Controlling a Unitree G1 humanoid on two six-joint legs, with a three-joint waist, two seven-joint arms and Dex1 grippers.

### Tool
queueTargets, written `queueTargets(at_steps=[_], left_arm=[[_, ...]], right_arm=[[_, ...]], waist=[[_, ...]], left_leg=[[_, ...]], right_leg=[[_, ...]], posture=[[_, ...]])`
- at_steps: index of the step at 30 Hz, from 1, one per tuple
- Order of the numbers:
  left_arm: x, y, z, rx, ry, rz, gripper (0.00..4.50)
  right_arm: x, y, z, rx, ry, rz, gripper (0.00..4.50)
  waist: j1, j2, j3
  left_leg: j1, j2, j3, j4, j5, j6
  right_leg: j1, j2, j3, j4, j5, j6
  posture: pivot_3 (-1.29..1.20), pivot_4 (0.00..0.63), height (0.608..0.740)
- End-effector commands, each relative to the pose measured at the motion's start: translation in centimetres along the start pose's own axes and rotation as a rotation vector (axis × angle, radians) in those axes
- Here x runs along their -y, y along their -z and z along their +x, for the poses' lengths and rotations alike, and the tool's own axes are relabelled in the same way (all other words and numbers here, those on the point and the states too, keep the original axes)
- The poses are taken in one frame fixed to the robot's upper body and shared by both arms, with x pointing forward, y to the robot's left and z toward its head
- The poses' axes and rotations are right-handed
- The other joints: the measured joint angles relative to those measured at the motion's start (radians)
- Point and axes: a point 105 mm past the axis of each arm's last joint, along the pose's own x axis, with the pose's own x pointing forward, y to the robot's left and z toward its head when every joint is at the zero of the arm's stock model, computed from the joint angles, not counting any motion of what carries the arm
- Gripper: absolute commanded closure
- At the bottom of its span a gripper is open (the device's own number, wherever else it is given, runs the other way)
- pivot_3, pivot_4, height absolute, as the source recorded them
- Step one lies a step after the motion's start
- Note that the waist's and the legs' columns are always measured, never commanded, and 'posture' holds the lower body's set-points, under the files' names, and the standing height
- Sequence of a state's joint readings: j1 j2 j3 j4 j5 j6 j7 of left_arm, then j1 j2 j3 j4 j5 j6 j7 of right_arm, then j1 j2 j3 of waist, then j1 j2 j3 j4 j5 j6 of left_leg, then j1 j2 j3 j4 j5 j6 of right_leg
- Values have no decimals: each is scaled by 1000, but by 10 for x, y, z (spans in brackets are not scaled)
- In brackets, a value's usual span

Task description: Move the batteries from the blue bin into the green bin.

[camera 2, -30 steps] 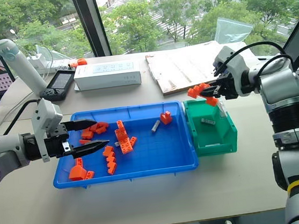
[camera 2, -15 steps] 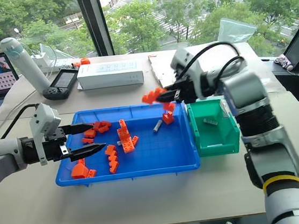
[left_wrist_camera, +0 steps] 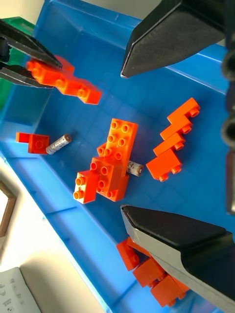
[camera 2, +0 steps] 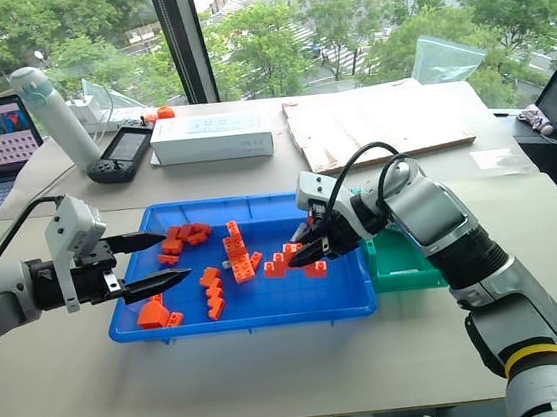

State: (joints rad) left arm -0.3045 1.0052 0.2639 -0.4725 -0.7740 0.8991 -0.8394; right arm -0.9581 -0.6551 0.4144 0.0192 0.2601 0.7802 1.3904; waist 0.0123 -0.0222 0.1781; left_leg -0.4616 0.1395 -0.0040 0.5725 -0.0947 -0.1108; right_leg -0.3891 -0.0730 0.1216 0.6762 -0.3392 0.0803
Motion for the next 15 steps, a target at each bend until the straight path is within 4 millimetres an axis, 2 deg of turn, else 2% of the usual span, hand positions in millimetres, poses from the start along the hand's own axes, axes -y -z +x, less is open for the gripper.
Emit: queueTargets(at_steps=[1, 5, 9, 15], left_arm=[[1, -10, -5, 17, -10, 43, 0], [1, -10, -5, 16, -11, 46, 0], [0, -11, -5, 16, -12, 48, 0], [0, -12, -5, 18, -15, 53, 0]], right_arm=[[-4, -19, -11, 43, -15, -75, 1644], [41, -27, -21, 66, 234, -134, 217], [58, -21, -15, 36, 287, -183, 217], [71, 2, 12, -73, 278, -303, 217]], waist=[[0, 0, 0], [0, 0, 0], [2, 0, 0], [0, 0, 0]], left_leg=[[0, 0, 0, 0, 0, 0], [0, 0, 0, 0, 0, 0], [0, 0, 0, 0, 0, 0], [0, 0, 0, 0, 0, 0]], right_leg=[[0, 0, 0, 0, 0, 0], [0, 0, 0, 0, 0, 0], [0, 0, 0, 0, 0, 0], [0, 0, 0, 0, 0, 0]], posture=[[0, 150, 732], [0, 150, 732], [0, 150, 732], [0, 150, 732]])
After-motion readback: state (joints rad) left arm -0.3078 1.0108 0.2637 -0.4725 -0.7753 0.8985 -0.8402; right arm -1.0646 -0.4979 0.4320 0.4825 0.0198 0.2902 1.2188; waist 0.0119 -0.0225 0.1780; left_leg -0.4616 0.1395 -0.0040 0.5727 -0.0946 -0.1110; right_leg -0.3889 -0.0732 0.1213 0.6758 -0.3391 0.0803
